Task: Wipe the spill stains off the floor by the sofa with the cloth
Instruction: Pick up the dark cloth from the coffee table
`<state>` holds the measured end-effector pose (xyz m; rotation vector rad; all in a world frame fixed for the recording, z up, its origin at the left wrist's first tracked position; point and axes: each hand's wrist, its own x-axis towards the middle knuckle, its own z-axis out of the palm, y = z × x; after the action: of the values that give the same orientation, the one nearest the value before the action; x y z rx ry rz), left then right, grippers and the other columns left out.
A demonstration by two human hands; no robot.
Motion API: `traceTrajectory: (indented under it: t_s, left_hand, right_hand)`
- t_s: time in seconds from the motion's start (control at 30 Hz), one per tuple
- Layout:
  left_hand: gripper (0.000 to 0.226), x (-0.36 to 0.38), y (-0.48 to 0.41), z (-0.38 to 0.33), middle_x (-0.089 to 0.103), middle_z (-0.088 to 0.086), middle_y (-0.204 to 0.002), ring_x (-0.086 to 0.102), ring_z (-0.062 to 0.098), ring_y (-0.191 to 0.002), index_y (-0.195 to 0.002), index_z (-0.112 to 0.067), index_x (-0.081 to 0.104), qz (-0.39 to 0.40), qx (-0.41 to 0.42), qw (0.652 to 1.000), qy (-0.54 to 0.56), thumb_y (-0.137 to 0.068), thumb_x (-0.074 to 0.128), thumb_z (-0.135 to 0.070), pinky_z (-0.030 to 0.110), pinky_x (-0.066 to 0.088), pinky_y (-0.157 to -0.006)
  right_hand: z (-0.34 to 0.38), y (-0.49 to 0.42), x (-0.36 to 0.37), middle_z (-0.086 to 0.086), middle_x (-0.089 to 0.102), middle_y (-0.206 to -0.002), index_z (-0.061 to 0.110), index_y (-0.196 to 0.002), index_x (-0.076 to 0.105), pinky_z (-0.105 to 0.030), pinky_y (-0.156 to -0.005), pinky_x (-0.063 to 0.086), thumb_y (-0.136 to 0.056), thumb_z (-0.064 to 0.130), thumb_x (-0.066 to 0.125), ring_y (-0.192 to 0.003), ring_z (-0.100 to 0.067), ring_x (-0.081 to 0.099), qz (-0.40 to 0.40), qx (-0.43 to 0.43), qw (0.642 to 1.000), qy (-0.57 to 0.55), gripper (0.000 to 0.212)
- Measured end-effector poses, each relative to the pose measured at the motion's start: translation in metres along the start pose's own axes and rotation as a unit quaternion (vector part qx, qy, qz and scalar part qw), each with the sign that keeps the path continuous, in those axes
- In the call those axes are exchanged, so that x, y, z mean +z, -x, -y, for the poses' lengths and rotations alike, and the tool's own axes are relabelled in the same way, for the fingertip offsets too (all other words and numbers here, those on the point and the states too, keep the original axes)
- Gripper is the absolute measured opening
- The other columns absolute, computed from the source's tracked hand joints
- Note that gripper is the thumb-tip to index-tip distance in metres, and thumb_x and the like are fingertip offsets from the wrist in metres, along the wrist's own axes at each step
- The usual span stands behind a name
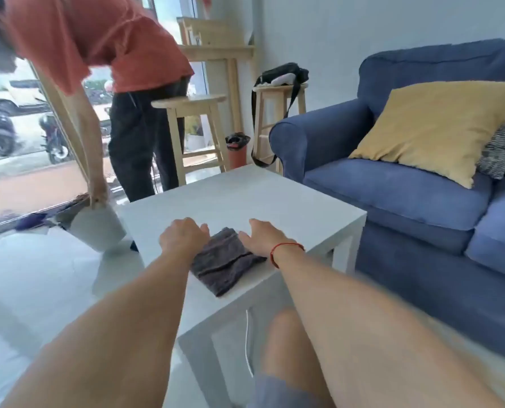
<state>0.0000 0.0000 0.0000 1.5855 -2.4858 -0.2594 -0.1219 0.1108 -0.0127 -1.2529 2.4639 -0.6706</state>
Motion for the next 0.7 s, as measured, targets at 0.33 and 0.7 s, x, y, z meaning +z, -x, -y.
traceTrajectory:
  t_s: [0.33,0.7]
  left_hand:
    - [0.053,0.032,-0.001,0.007,0.064,0.017,-0.12,0.064,0.036,-0.108,-0.122,-0.008,0.057,0.163,-0.03,0.986,0.014,-0.09,0.048,-0.049,0.04,0.053,-0.092]
    - [0.04,0.068,0.028,-0.128,0.061,0.024,-0.118,0.057,0.036,-0.101,-0.116,0.007,0.055,0.105,0.08,0.932,0.338,-0.099,0.038,-0.025,0.034,0.04,-0.077]
  right_hand:
    - [0.002,-0.007,0.018,-0.012,0.056,-0.132,0.006,-0.129,0.048,-0.035,-0.096,0.044,-0.085,0.033,0.061,-0.118,-0.031,0.054,0.077,0.085,0.992,-0.056,0.053]
    - [-0.097,0.026,-0.038,-0.014,0.068,-0.112,0.005,-0.111,0.063,-0.042,-0.097,0.051,-0.074,0.008,0.072,-0.105,-0.03,0.063,-0.135,0.164,0.914,-0.344,0.038]
